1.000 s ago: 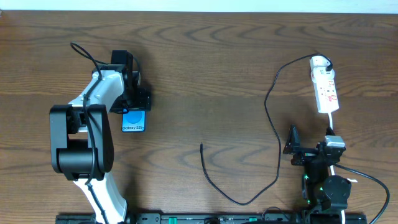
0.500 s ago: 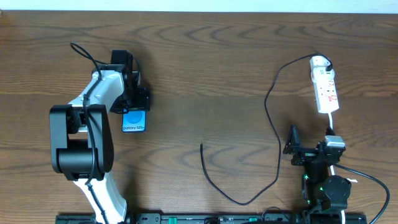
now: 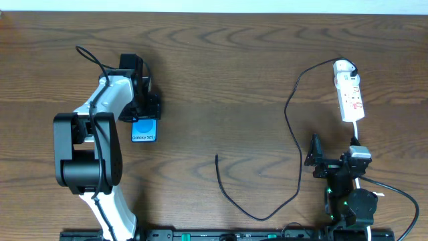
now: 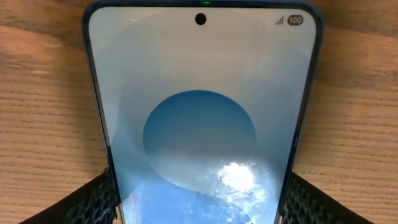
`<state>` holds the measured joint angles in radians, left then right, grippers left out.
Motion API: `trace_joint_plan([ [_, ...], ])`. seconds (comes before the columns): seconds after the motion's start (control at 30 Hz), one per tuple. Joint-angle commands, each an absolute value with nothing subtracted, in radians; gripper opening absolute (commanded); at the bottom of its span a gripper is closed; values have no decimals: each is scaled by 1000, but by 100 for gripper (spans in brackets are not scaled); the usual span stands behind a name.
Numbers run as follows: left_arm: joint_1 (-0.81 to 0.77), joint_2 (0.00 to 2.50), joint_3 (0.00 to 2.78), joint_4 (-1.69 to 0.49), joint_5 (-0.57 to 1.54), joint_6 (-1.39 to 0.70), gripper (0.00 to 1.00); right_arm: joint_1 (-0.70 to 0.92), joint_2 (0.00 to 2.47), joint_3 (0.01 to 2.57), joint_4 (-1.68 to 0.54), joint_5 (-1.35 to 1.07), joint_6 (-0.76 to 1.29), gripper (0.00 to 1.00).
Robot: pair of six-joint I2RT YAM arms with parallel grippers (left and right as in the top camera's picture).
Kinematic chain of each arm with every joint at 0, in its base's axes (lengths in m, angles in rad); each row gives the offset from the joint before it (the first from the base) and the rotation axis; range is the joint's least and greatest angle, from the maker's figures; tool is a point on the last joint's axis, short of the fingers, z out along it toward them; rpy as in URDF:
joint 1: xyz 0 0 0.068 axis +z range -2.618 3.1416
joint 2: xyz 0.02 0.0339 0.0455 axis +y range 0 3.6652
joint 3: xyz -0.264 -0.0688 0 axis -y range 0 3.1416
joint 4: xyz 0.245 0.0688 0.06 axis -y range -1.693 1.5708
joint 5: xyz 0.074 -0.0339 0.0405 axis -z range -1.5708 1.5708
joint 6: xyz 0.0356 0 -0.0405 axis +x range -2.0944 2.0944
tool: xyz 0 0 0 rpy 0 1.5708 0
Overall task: Plug charger to phone and switch on socket
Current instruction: 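Close the left gripper on the phone's sides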
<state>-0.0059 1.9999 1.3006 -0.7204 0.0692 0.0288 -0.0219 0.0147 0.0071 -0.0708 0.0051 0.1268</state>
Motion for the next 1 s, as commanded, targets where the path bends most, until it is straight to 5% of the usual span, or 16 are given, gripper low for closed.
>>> trace_joint_plan([
  [0.0, -7, 2026, 1262, -732, 93, 33, 73, -12, 11, 6, -75, 16, 142, 99],
  [0.4, -7, 2026, 1262, -732, 93, 33, 56, -11, 11, 6, -75, 17, 141, 99],
  [0.77, -7, 2026, 1262, -731, 93, 33, 9, -12, 11, 6, -75, 17, 142, 99],
  [0.97, -7, 2026, 1262, -731, 93, 33, 8, -12, 11, 6, -75, 16, 141, 99],
])
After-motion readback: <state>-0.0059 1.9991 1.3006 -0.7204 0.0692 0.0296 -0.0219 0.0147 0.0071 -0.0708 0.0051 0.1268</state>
